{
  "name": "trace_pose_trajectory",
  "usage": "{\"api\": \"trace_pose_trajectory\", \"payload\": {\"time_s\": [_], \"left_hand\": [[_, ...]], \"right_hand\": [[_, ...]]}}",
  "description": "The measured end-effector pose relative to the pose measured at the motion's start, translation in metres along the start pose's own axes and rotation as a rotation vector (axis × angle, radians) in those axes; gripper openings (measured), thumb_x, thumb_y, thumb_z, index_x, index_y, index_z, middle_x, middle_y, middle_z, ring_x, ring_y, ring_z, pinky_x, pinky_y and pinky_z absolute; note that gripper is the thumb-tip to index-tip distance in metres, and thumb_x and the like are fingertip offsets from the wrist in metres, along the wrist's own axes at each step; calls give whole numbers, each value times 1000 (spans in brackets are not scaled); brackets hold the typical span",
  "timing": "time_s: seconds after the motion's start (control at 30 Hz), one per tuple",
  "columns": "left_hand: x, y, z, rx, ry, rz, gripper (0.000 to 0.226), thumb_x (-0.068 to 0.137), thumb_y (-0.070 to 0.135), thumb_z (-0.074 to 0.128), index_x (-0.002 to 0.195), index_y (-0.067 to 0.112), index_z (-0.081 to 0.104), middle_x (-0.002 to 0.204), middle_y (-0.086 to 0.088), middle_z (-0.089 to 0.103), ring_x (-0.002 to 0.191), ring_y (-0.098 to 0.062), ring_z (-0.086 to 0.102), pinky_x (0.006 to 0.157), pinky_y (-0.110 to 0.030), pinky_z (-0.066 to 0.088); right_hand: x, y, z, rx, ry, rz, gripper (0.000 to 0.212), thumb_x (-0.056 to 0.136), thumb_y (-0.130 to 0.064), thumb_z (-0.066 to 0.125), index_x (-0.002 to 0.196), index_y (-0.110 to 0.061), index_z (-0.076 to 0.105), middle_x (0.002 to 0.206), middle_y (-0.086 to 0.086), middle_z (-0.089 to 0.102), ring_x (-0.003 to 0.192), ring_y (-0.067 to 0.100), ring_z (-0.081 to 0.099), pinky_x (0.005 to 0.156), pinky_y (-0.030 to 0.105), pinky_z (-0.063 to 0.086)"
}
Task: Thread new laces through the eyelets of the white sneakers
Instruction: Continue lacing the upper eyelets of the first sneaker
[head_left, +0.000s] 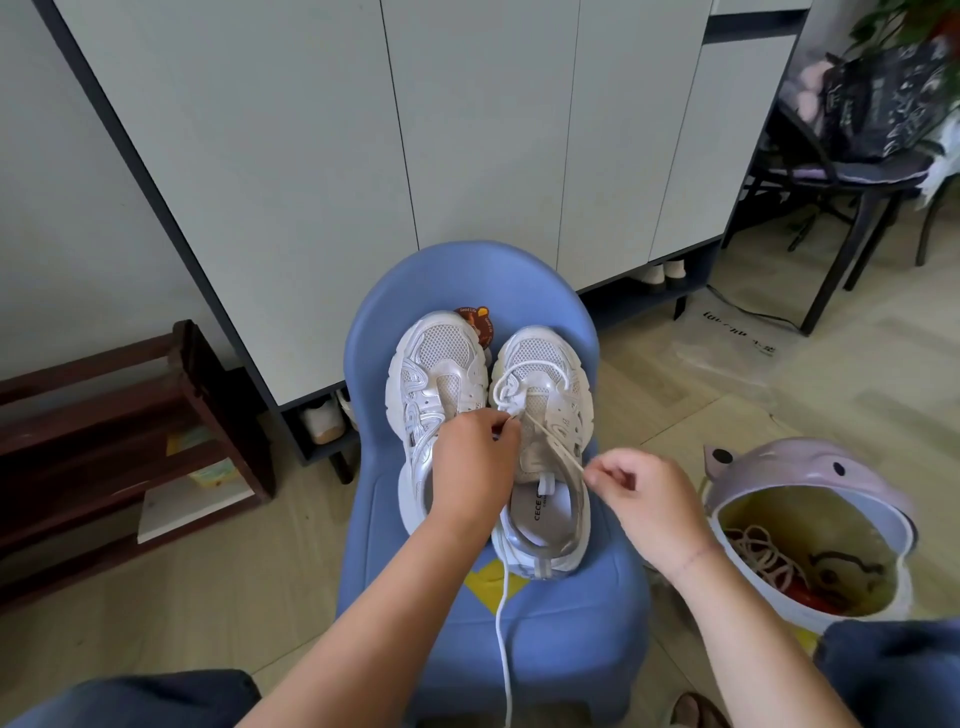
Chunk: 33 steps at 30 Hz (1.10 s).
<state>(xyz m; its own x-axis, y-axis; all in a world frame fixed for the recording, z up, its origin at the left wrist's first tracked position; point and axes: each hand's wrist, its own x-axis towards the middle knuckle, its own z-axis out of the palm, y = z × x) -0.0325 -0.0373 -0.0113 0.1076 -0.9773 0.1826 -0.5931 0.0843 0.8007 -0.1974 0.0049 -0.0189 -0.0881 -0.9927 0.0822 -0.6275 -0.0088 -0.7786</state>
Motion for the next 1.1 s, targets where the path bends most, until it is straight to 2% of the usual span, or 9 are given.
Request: {"api": "trace_pose_trajectory", "payload": {"time_s": [0.07, 0.17, 0.23, 0.37, 0.6, 0.73, 0.8, 0.93, 1.1], "left_hand": [[0, 0, 1, 3, -6, -5, 28, 91, 15, 54, 73, -5, 62, 54, -17, 47, 49, -17, 33, 49, -29, 28], [0, 1, 1, 4, -9, -11, 30, 91, 14, 54, 68, -5, 58, 51, -10, 41, 48, -16, 30, 48, -29, 26], [0, 1, 0, 7, -6, -14, 30, 90, 14, 54, 68, -7, 56, 51, -9, 40, 48, -16, 29, 48, -29, 25], [0, 2, 1, 16, -5, -10, 27, 89, 13, 54, 72, -6, 61, 59, -23, 53, 51, -16, 33, 50, -30, 28], [-4, 1, 2, -20, 17, 16, 27, 88, 18, 58, 75, -5, 62, 66, -24, 57, 53, -16, 36, 51, -31, 32], [-27, 5, -2, -74, 132, 15, 31, 93, 29, 56, 68, 10, 61, 60, -5, 57, 56, -14, 47, 53, -26, 36], [-52, -5, 0, -122, 161, -70, 36, 94, 30, 54, 61, 16, 52, 57, 3, 48, 54, -11, 41, 52, -23, 30], [-80, -28, 8, -193, 118, -260, 16, 94, 24, 55, 78, 21, 58, 80, 1, 62, 70, -12, 56, 61, -19, 39], [-89, -25, 9, -288, 78, -383, 14, 92, 23, 55, 80, 19, 60, 70, 3, 64, 68, -20, 61, 70, -34, 51]], "right_hand": [[-21, 11, -8, 23, -55, 80, 14, 88, -19, 63, 75, -19, 70, 68, 7, 64, 65, 22, 56, 58, 25, 41], [-42, 18, -16, -24, -163, 133, 15, 87, -21, 64, 74, -23, 69, 66, 3, 65, 61, 16, 56, 56, 21, 40], [-51, 21, -18, -68, -248, 157, 14, 87, -22, 65, 74, -23, 68, 72, 4, 68, 68, 18, 60, 60, 21, 42], [-60, 23, -24, -139, -418, 185, 12, 84, -24, 67, 73, -22, 69, 68, -1, 63, 62, 4, 52, 59, 14, 40], [-57, 10, -24, -102, -606, 176, 18, 80, -23, 71, 63, -24, 65, 55, -8, 57, 51, -3, 47, 54, 10, 35], [-51, 5, -21, -39, -544, 193, 16, 85, -35, 65, 75, -23, 69, 61, -3, 62, 51, 2, 52, 60, 19, 41], [-49, 5, -18, -54, -484, 175, 24, 89, -39, 59, 81, -19, 69, 58, -2, 59, 55, 5, 53, 65, 23, 42], [-43, -2, -8, 51, -345, 145, 29, 92, -34, 55, 76, -13, 67, 52, -2, 54, 54, 7, 49, 61, 25, 39], [-35, -12, 4, 170, -284, 131, 25, 93, -32, 53, 80, -22, 72, 54, 0, 56, 55, 8, 52, 61, 24, 43]]}}
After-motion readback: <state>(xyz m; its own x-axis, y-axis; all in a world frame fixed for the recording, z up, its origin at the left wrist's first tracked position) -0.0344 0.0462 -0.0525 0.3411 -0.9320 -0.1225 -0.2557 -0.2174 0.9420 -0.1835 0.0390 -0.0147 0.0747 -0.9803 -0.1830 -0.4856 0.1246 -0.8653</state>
